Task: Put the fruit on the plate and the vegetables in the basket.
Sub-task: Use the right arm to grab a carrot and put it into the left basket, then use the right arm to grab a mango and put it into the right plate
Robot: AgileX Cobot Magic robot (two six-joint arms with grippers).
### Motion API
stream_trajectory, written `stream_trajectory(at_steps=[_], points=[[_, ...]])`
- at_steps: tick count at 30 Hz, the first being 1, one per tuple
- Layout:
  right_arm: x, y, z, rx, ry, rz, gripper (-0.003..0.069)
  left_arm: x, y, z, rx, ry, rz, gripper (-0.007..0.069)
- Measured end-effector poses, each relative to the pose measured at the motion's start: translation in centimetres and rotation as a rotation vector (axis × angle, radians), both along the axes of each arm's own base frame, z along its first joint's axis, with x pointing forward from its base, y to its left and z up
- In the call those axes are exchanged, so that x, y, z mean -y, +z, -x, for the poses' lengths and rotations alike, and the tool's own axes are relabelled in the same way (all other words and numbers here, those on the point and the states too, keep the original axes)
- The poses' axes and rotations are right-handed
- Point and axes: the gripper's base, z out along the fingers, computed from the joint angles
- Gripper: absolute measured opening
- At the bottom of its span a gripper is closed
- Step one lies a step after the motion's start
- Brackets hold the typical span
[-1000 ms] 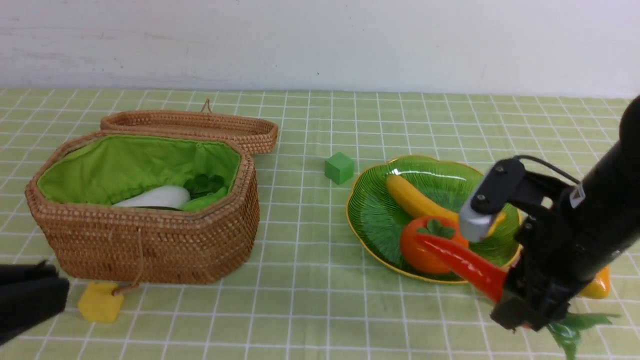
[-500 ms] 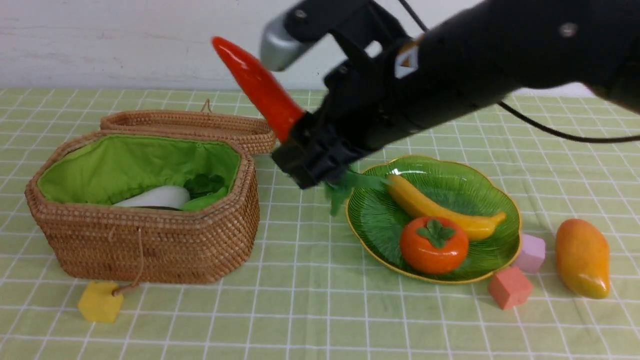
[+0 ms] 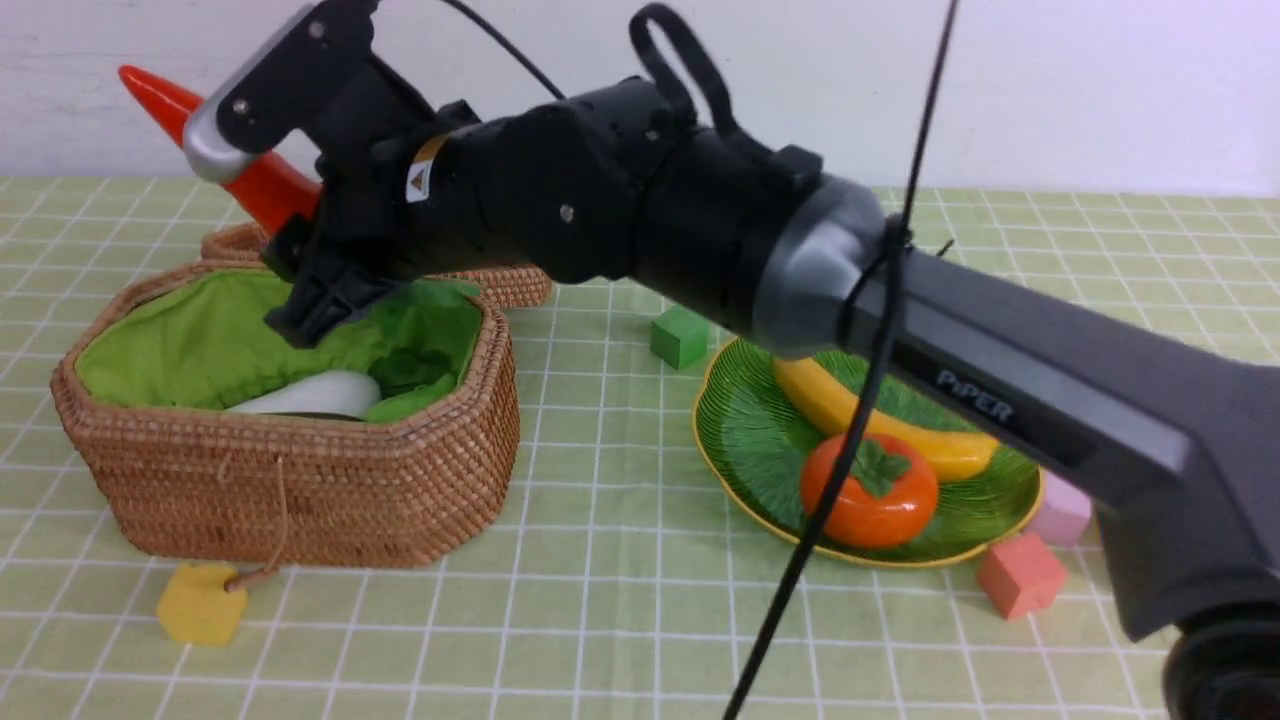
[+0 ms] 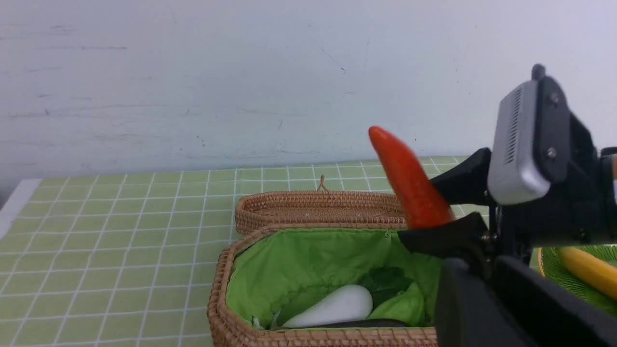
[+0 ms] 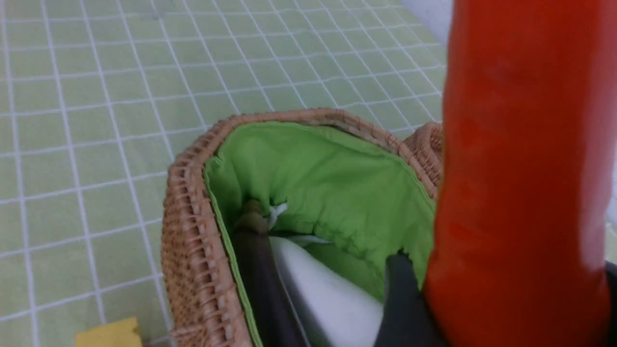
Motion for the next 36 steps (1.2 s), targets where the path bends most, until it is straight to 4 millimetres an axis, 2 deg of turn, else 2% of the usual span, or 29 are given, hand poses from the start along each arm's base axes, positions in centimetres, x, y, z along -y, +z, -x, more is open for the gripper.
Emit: stream_trajectory(at_steps=[2,4,6,9,10,14,15,16,17,18,19,22,24,25,27,29,30,31,32,33,34,36], points=[[-0.2,-0.8,-0.2,-0.008,0.0,0.014,0.0413,0.0,0.0,0.0,-0.003,0.0,0.002,0.0071],[-0.3,-1.2,-0.3,-0.017,0.002,0.024,0.0459,0.0,0.0,0.0,-0.004,-0.001,0.003,0.0071],[-0.2,-1.4,-0.2,-0.034,0.007,0.047,0.0595,0.0,0.0,0.0,-0.005,-0.001,0.004,0.0071],[0.3,-0.7,0.4,-0.063,0.017,0.087,0.0668,0.1,0.0,0.0,0.002,-0.01,0.008,0.0071],[0.3,-0.7,0.4,-0.068,0.018,0.092,0.0668,0.1,0.0,0.0,0.003,-0.011,0.008,0.0071],[2.4,2.3,2.1,-0.141,0.001,0.164,0.0638,0.6,0.2,0.1,0.01,-0.059,0.037,0.0071],[3.9,3.9,3.2,-0.198,-0.033,0.217,0.0592,1.0,0.2,0.2,0.007,-0.108,0.053,0.0071],[4.1,4.2,3.3,-0.193,-0.039,0.212,0.0584,1.1,0.1,0.2,0.001,-0.117,0.058,0.0071],[5.1,5.0,4.0,-0.225,-0.062,0.254,0.0553,1.4,0.1,0.3,-0.004,-0.149,0.062,0.0071],[7.1,6.8,5.1,-0.262,-0.122,0.323,0.0477,1.9,0.0,0.6,-0.019,-0.208,0.049,0.0071],[8.2,7.5,5.6,-0.272,-0.157,0.361,0.0433,2.2,-0.2,0.7,-0.032,-0.252,0.038,0.0071],[12.1,10.5,6.4,-0.24,-0.313,0.397,0.0238,3.3,-0.7,1.4,-0.079,-0.399,0.0,0.0071],[14.5,11.4,6.3,-0.255,-0.408,0.371,0.0138,3.9,-1.0,2.0,-0.105,-0.489,-0.032,0.0071],[14.7,11.5,6.3,-0.255,-0.414,0.372,0.0129,3.9,-1.0,2.0,-0.102,-0.501,-0.044,0.0071],[18.6,11.3,5.6,-0.329,-0.557,0.332,0.0056,4.6,-1.3,2.7,-0.131,-0.609,-0.062,0.0071],[22.1,10.9,5.5,-0.398,-0.67,0.297,0.0036,4.9,-1.4,3.1,-0.141,-0.666,-0.071,0.0071],[22.9,10.7,5.4,-0.418,-0.7,0.287,0.0036,5.0,-1.4,3.2,-0.146,-0.676,-0.067,0.0071],[25.8,9.5,5.0,-0.485,-0.796,0.279,0.0039,5.1,-1.4,3.4,-0.144,-0.705,-0.077,0.0071],[27.6,8.9,5.0,-0.524,-0.857,0.267,0.005,5.2,-1.4,3.5,-0.143,-0.722,-0.082,0.0071],[30.6,7.3,4.7,-0.603,-0.964,0.254,0.0078,5.3,-1.4,3.6,-0.142,-0.739,-0.086,0.0071],[31.4,7.1,4.6,-0.617,-0.991,0.249,0.0083,5.3,-1.4,3.6,-0.141,-0.74,-0.088,0.0071],[35.4,3.5,4.2,-0.782,-1.14,0.226,0.0174,5.3,-1.4,3.7,-0.138,-0.751,-0.095,0.0071]])
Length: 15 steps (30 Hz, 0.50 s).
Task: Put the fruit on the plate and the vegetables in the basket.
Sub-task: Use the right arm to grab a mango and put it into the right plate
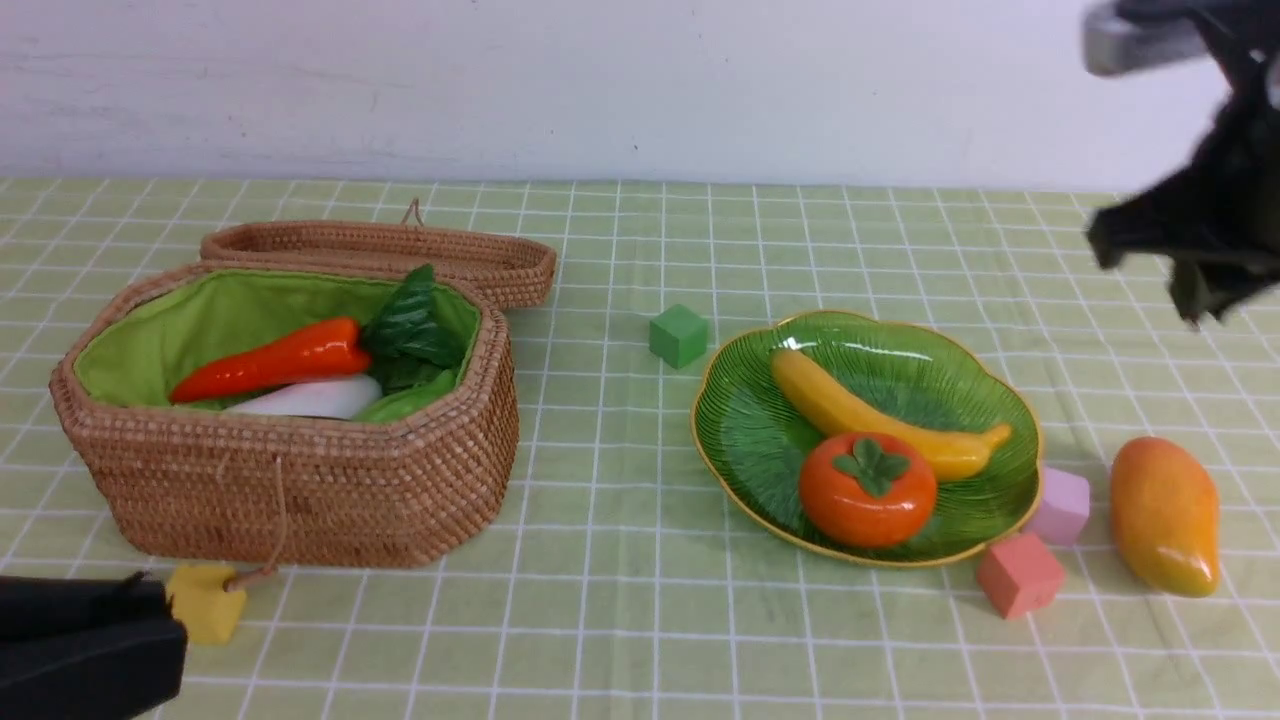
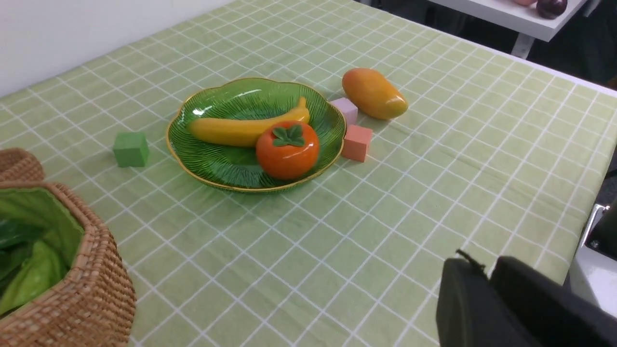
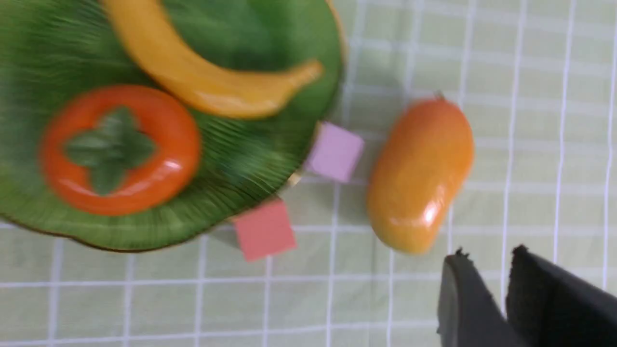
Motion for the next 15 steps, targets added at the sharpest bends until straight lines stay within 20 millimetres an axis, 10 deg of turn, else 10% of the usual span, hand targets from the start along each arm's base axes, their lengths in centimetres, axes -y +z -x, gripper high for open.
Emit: stream_trajectory(at_steps=[7,15], points=[[6.6,-7.6,-1.6,-0.142,-0.314,-0.207,0.0596,0.0,0.0,0.0,0.004,-0.003,-0.003,0.0071],[7.5,-11.9,-4.7,-0.112,-0.338,-0.261,0.0673,0.0,0.0,0.0,0.007,-0.003,0.0,0.0071]])
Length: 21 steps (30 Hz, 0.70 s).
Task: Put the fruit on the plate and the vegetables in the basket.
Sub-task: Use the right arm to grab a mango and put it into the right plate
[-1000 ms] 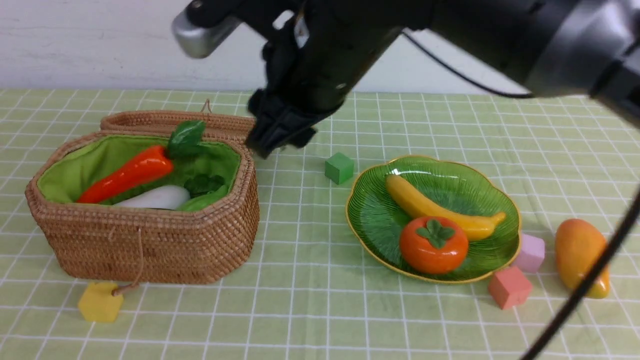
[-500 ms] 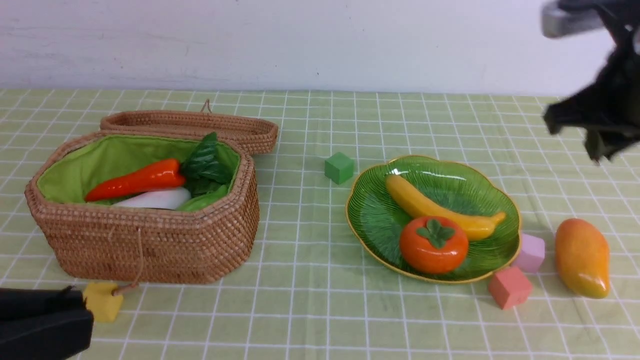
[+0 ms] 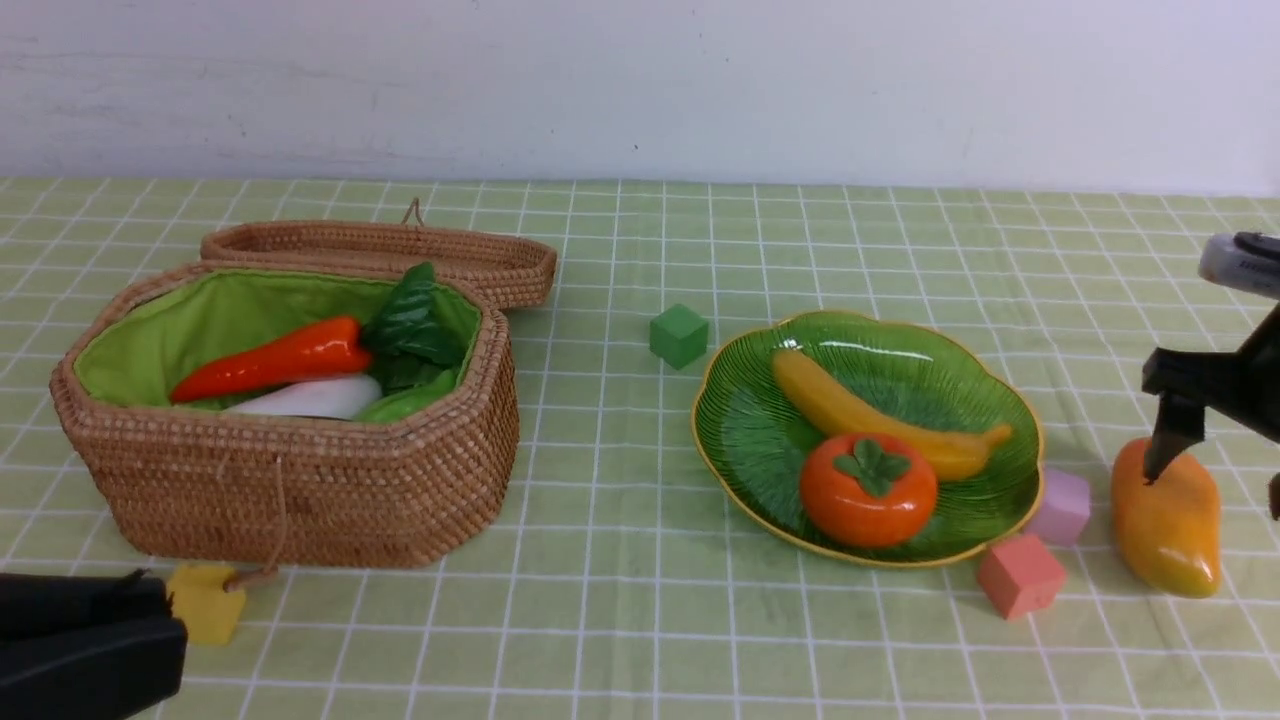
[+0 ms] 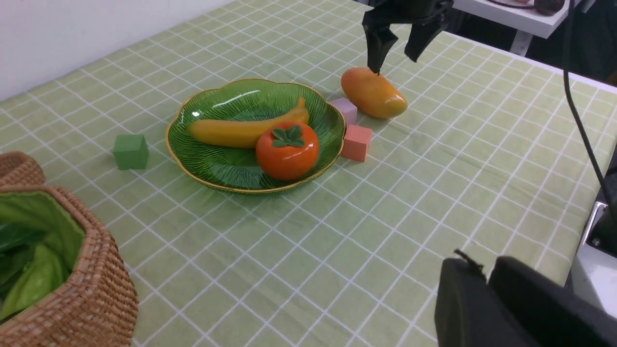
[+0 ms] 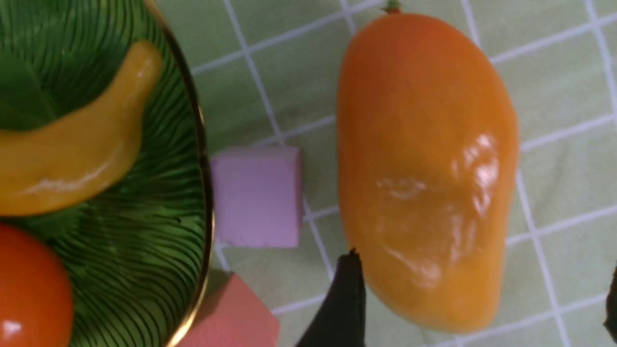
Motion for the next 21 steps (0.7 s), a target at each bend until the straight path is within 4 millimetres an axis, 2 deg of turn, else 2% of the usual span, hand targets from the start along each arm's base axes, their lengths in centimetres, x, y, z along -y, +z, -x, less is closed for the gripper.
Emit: stream_trajectory(at_steps=[3,11,21], points=[[0.1,-2.0,-1.1,-0.005,-0.002,0.0,0.0658,0.0,0.1,0.0,0.004,0.0,0.006,0.0071],[0.3,-5.3,-2.1,-0.056,-0.001,-0.003,0.0629,0.0,0.1,0.0,0.005,-0.001,0.007,0.0071],[0.3,-6.0,-2.4,-0.075,0.033,0.003,0.0601,0.0,0.1,0.0,0.005,-0.001,0.007,0.0071]])
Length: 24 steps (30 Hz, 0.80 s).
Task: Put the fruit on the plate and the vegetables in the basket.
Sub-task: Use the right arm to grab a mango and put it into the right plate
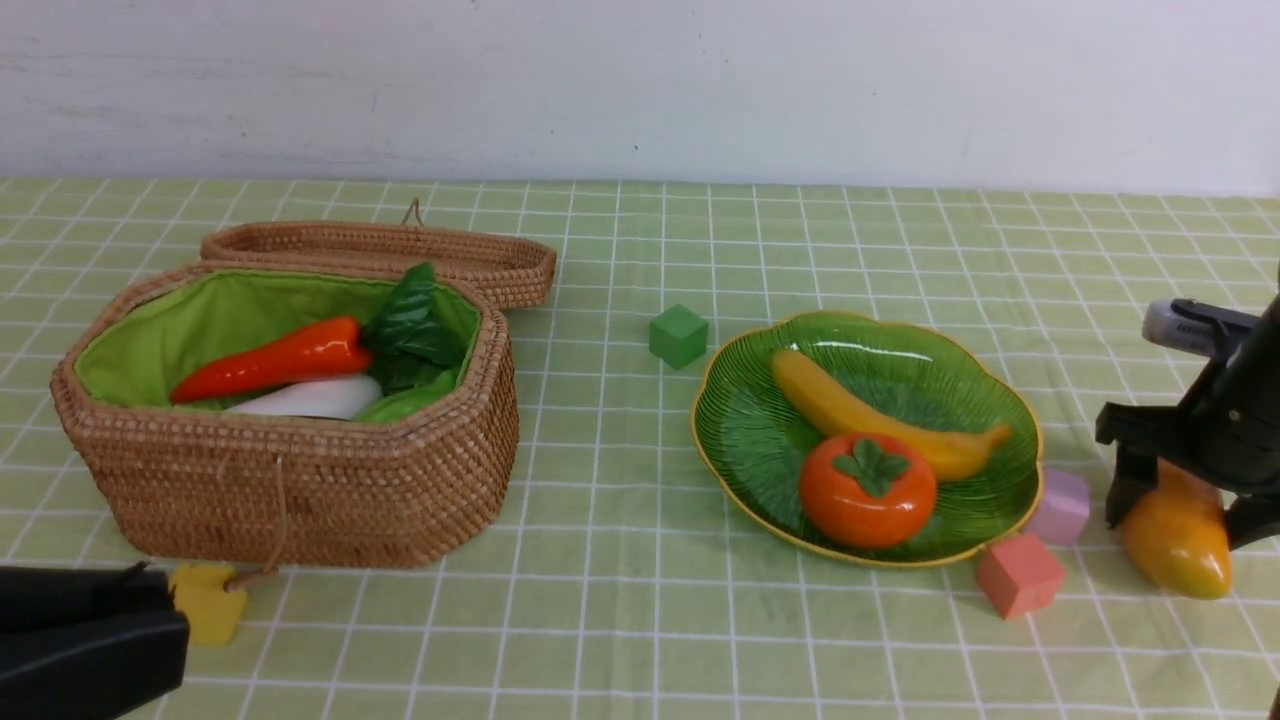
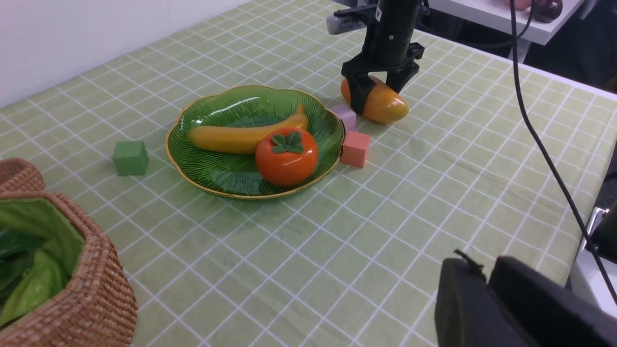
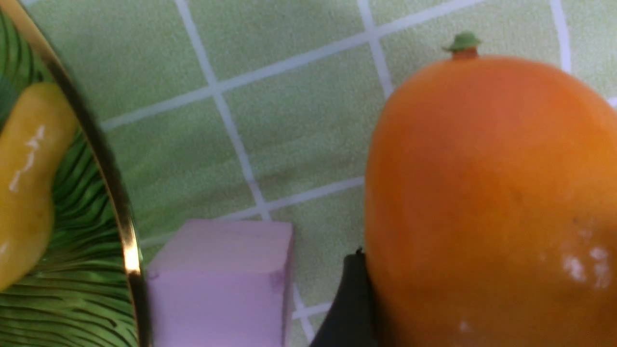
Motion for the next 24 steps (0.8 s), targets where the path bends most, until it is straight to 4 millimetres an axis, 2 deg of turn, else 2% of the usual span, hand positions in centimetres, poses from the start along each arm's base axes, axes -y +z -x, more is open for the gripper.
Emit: stream_trajectory(at_steps=[9,12,13,14,15,16,17,18,20,22,24], points=[[-0.1,0.7,0.2,-0.05,0.129,0.005,0.0599,0.0,0.0,0.0,-0.001,0.0,-0.001,0.0071],[-0.3,3.0,0.3,-0.046,0.147,-0.011,0.0599,0.0,0.0,0.0,0.001,0.001,-0.002,0.0071],[-0.7,5.8,0.4,0.028,0.151,-0.02,0.0599,0.0,0.0,-0.1,0.009,0.005,-0.007,0.0071],[-0.7,5.8,0.4,0.028,0.151,-0.02,0.0599,0.0,0.0,-0.1,0.009,0.005,-0.007,0.0071],[-1.6,8.8,0.4,0.124,0.187,-0.023,0.0599,-0.1,0.0,-0.1,0.014,0.009,-0.011,0.0071],[-1.9,9.7,0.5,0.151,0.204,-0.023,0.0599,-0.1,0.0,-0.1,0.015,0.009,-0.011,0.0071],[-3.6,11.8,0.5,0.24,0.312,-0.014,0.0599,-0.1,0.0,-0.1,0.018,0.011,-0.013,0.0071],[-4.8,12.6,0.5,0.284,0.385,-0.01,0.0599,-0.1,0.0,-0.1,0.02,0.012,-0.014,0.0071],[-6.8,13.0,0.2,0.342,0.5,-0.006,0.0599,-0.1,0.0,-0.1,0.02,0.012,-0.014,0.0071],[-8.0,12.8,-0.1,0.368,0.557,0.005,0.0599,-0.1,0.0,-0.1,0.02,0.012,-0.015,0.0071],[-9.7,11.6,-1.2,0.417,0.621,0.027,0.0599,-0.1,0.0,-0.1,0.02,0.012,-0.015,0.0071]])
